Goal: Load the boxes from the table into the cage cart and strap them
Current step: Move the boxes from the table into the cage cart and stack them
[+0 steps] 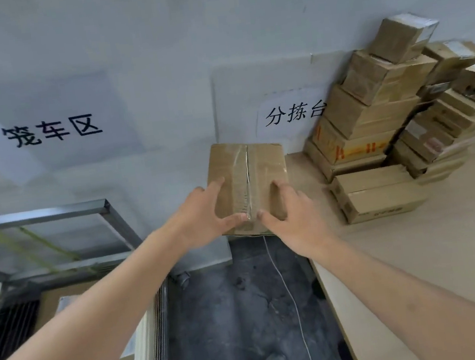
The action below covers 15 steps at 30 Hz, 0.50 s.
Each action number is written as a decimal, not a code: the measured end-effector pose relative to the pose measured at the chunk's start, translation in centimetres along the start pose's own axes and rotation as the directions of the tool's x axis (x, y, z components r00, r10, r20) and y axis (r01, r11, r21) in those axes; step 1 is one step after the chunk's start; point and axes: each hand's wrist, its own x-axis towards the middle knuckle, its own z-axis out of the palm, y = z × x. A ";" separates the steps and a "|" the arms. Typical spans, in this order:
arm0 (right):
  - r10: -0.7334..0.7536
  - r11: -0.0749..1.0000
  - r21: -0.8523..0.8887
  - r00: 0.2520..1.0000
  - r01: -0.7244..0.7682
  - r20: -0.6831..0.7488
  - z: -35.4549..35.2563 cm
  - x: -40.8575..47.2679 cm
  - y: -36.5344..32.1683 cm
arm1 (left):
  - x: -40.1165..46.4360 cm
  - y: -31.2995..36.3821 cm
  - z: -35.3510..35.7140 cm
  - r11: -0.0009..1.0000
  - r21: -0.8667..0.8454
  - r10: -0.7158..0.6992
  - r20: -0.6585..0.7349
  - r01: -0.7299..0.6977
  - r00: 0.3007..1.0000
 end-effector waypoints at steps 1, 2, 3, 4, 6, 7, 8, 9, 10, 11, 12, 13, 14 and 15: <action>0.000 1.000 0.000 1.000 0.000 0.012 0.7 -0.3 -0.5 | -0.6 -0.7 -0.1 1.000 -0.001 -0.010 0.003 0.010 1.000; 0.001 1.000 0.007 1.000 -0.001 0.025 1.4 -0.5 -1.0 | -1.2 -1.3 -0.2 1.000 -0.004 -0.017 0.003 0.017 1.000; 0.003 1.000 0.018 0.999 -0.003 0.037 2.1 -0.8 -1.4 | -1.8 -1.9 -0.4 1.000 -0.006 -0.023 0.001 0.023 1.000; 0.001 1.000 0.028 0.999 -0.002 0.048 2.8 -1.0 -1.8 | -2.3 -2.5 -0.5 1.000 -0.006 -0.031 -0.002 0.031 1.000; -0.013 0.999 0.037 0.997 0.010 0.074 4.0 -1.4 -2.5 | -3.5 -3.6 -0.7 0.998 -0.009 -0.056 -0.005 0.056 0.998; -0.021 0.999 0.035 0.996 0.017 0.092 4.4 -1.5 -2.9 | -4.1 -4.1 -0.8 0.997 -0.013 -0.071 -0.008 0.071 0.997; -0.029 0.999 0.031 0.993 0.025 0.111 4.8 -1.5 -3.2 | -4.7 -4.6 -0.8 0.996 -0.018 -0.089 -0.012 0.089 0.996; -0.037 0.999 0.031 0.991 0.033 0.132 5.1 -1.5 -3.6 | -5.3 -5.1 -0.8 0.994 -0.021 -0.108 -0.017 0.108 0.994; -0.048 0.998 0.034 0.987 0.043 0.152 5.4 -1.5 -4.0 | -5.8 -5.5 -0.8 0.991 -0.023 -0.129 -0.029 0.129 0.991; -0.066 0.998 0.035 0.983 0.061 0.169 5.7 -1.4 -4.3 | -6.2 -5.9 -0.8 0.989 -0.021 -0.149 -0.046 0.148 0.988; -0.090 0.996 0.033 0.979 0.085 0.186 6.0 -1.2 -4.5 | -6.7 -6.2 -0.7 0.986 -0.020 -0.168 -0.064 0.167 0.984; -0.113 0.994 0.030 0.973 0.109 0.203 6.3 -1.0 -4.8 | -7.1 -6.4 -0.6 0.982 -0.024 -0.191 -0.079 0.189 0.978; -0.135 0.991 0.028 0.966 0.132 0.222 6.6 -0.8 -5.0 | -7.5 -6.7 -0.5 0.977 -0.032 -0.214 -0.096 0.212 0.972; -0.156 0.988 0.029 0.958 0.153 0.241 6.8 -0.5 -5.2 | -7.9 -6.9 -0.4 0.971 -0.039 -0.238 -0.113 0.236 0.965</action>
